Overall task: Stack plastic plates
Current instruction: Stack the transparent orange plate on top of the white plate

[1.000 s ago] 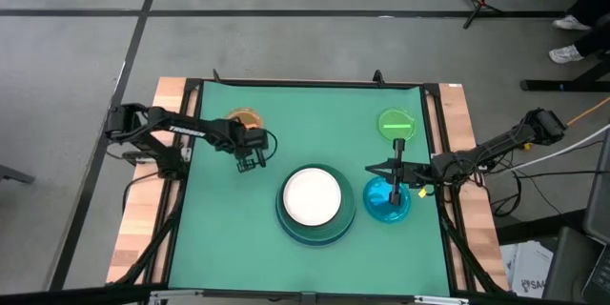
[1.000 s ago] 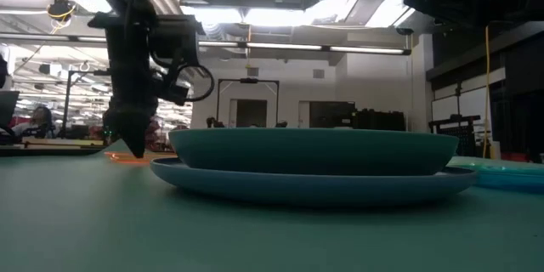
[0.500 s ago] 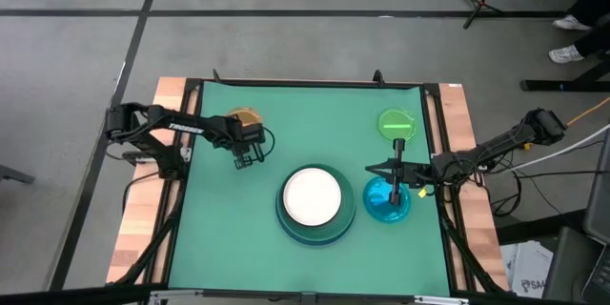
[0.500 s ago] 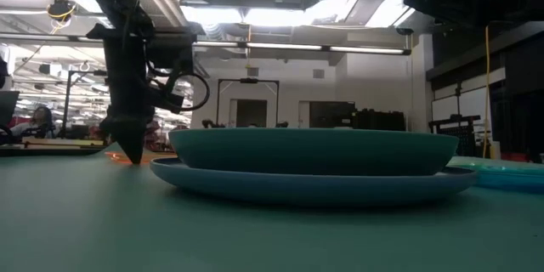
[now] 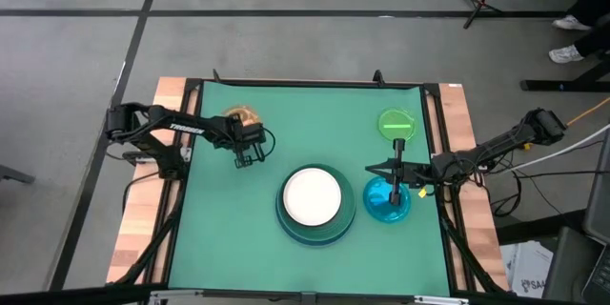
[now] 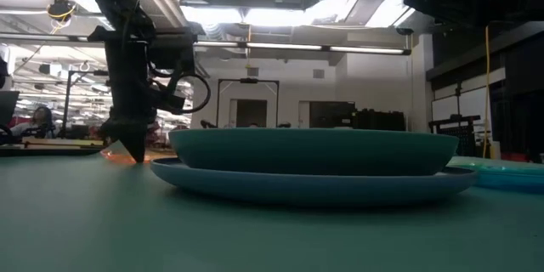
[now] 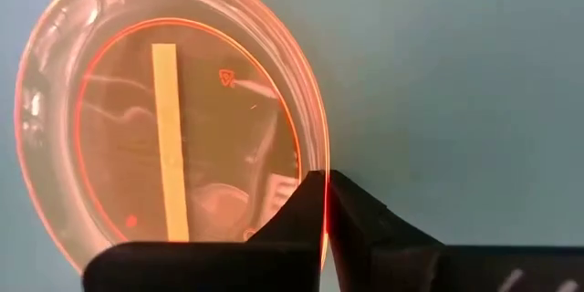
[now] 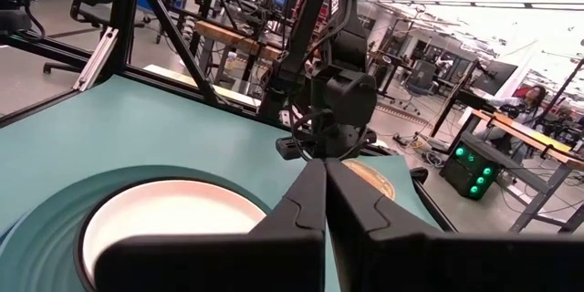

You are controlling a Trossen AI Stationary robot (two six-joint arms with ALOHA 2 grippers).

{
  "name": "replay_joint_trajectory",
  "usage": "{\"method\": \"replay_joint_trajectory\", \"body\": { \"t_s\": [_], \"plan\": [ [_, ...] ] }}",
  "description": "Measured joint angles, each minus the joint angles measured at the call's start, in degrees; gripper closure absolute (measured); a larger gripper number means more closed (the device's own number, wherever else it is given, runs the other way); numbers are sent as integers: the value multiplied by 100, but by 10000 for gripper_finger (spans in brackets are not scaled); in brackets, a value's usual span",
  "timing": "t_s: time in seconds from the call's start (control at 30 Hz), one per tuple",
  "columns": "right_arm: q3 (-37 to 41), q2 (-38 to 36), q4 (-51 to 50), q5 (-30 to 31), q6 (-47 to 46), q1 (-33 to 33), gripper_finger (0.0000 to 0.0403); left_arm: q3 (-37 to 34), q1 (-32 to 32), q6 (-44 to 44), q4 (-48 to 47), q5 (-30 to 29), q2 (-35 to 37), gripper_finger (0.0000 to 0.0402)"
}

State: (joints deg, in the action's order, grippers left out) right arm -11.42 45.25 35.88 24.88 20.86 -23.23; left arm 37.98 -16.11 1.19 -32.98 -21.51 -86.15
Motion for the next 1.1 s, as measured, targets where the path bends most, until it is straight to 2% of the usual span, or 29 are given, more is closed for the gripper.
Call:
{"method": "replay_joint_trajectory", "body": {
  "t_s": [0.3, 0.5, 1.1],
  "plan": [
    [0, 1, 0, 0, 2, 0, 402, 0, 55, -10, 1, -47, 0, 400],
    [0, 1, 0, 2, 2, -1, 402, 154, 337, -28, -104, -9, -4, 400],
    [0, 1, 0, 17, 2, -1, 402, 1372, 1831, -31, -550, -276, -4, 400]
  ]
}}
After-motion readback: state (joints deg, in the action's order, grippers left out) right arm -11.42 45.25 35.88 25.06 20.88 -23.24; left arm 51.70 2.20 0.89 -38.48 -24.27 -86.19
